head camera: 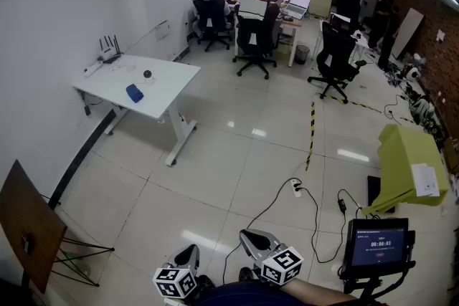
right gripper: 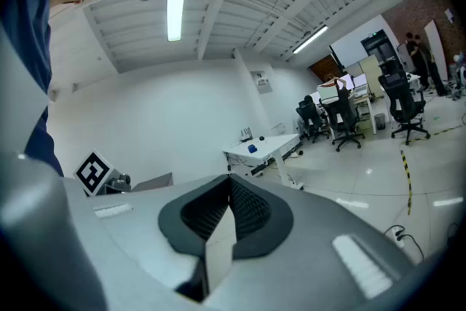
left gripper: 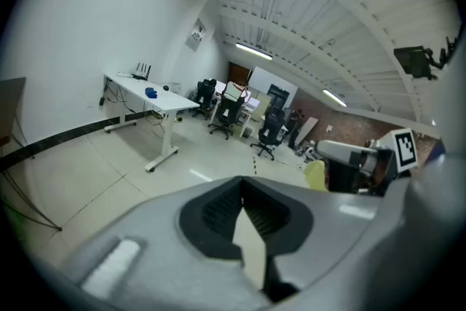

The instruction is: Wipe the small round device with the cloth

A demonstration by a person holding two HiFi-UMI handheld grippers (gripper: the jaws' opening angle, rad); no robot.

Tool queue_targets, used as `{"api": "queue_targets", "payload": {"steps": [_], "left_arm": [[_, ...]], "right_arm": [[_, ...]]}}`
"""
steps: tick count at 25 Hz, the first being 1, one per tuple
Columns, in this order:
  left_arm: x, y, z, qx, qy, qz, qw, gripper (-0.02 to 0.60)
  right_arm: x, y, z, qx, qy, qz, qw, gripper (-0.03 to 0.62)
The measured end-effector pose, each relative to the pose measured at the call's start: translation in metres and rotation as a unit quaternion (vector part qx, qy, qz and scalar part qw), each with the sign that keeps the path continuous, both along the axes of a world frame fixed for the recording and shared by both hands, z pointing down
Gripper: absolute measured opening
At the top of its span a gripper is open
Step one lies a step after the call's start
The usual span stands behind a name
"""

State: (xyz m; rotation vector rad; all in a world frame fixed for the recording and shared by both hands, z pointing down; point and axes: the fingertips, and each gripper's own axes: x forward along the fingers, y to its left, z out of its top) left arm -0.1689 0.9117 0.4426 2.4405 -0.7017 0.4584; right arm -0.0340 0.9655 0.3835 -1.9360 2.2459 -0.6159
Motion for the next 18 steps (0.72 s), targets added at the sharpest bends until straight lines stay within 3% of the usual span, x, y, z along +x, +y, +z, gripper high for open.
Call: {"api": "queue_targets", "payload": {"steps": [6, 18], "left_arm": [[0.006, 0.008, 0.007, 0.001, 0.002, -0.004, 1.0, 0.003], [0.024, 0.009, 0.007, -0.003, -0.014, -0.054, 0.9985, 0.003]], "right_arm": [[0.009, 0.006, -0.002, 0.037, -0.033, 0.0, 0.999, 0.011], [0.037, -0.007, 0.007, 0.016, -0.051, -0.042, 0.998, 0.011]]}}
